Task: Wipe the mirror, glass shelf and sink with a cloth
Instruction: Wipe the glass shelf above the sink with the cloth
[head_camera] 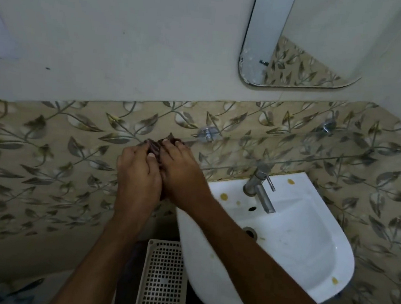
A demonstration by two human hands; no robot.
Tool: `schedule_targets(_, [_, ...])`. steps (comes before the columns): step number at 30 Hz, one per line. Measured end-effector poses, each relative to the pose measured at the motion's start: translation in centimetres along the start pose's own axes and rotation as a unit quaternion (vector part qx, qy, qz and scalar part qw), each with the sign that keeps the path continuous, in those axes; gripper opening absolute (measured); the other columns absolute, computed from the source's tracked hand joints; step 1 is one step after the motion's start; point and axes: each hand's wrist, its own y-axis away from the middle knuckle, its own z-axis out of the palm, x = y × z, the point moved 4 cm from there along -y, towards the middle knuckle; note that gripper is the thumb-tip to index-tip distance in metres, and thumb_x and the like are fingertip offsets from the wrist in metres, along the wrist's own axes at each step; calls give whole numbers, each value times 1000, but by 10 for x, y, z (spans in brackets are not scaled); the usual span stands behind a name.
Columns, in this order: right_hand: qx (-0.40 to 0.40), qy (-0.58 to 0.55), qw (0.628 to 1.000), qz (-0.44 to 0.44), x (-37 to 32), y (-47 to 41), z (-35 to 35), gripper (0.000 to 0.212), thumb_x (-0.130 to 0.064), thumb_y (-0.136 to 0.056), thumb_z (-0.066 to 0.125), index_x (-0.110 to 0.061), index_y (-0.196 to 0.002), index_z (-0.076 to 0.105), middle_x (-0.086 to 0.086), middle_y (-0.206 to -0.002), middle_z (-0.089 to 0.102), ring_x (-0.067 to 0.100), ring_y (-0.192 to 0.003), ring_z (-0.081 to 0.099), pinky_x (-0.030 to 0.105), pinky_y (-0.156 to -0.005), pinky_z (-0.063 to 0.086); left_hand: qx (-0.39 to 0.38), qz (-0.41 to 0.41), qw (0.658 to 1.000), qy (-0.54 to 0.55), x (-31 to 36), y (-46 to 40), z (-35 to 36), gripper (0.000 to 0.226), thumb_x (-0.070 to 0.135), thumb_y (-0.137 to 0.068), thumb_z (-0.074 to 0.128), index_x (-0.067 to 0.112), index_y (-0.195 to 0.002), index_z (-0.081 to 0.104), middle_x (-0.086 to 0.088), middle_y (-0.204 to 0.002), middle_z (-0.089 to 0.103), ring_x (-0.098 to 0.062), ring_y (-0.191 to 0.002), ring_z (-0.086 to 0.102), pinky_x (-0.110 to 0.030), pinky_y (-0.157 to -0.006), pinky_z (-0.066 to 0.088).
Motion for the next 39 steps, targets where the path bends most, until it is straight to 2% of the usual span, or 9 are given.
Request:
schedule_targets(2, [-9,2,1000,-20,20,7,-5,54,-36,-98,36,-6,-138,56,17,-141,55,35,-133,47,45,-117,30,-22,43,999,-5,5,2,-1,45,26,-102,31,8,-132,58,-11,-122,54,-24,-115,48,-27,-98,36])
schedule_targets(8, [13,-11,987,161,52,6,-16,66,-52,-99,26,-7,-143,49,13,-145,52,31,-137,43,43,-118,29,-33,74,996,30,16,8,-6,33,16,-101,38,18,-126,59,1,-120,50,-14,-117,48,-29,-99,42])
schedule_targets(10, [-2,-10,996,92,27,-2,-7,58,-43,-97,46,-8,-143,49,13,-145,51,32,-138,42,45,-119,27,-16,68,996,50,23,10,-7,31,16,-100,38,17,-122,60,3,-118,49,-16,-116,49,-28,-98,41])
schedule_targets(14, [-55,3,998,-30,15,18,7,93,-35,-69,83,-9,-148,42,11,-153,43,28,-144,36,46,-121,25,-10,103,990,96,37,15,-6,34,7,-94,35,14,-114,62,2,-112,52,-16,-110,53,-21,-97,43])
schedule_targets(18, [-6,-57,998,16,49,47,-25,55,-29,-99,52,-7,-148,43,12,-153,44,29,-144,34,31,-124,9,-27,111,986,119,37,19,1,34,7,-93,35,16,-110,63,0,-109,53,-11,-102,55,-11,-88,43])
schedule_targets(24, [62,6,962,264,91,44,-40,55,-43,-102,41,-8,-145,46,13,-146,51,32,-139,41,47,-118,32,11,105,992,64,37,19,7,52,-14,-81,38,16,-115,64,0,-112,55,-17,-103,53,-17,-87,43])
schedule_targets(28, [86,30,982,168,36,12,-18,54,-42,-97,42,-8,-138,54,13,-138,58,34,-130,50,47,-113,38,58,78,992,77,47,10,7,40,-9,-86,42,12,-110,65,-2,-111,56,-19,-109,53,-13,-91,38])
schedule_targets(34, [25,-43,997,52,57,43,-9,71,-34,-82,68,-14,-146,46,8,-150,48,32,-142,38,48,-118,28,-32,119,991,42,59,10,27,26,3,-96,49,18,-102,68,6,-103,58,-12,-102,54,-20,-92,38])
schedule_targets(39, [152,73,969,182,150,92,-83,39,-27,-99,50,0,-125,63,21,-131,63,39,-125,57,50,-106,47,-37,138,988,66,68,24,37,30,-1,-92,53,20,-101,72,4,-102,60,-13,-98,54,-32,-88,44])
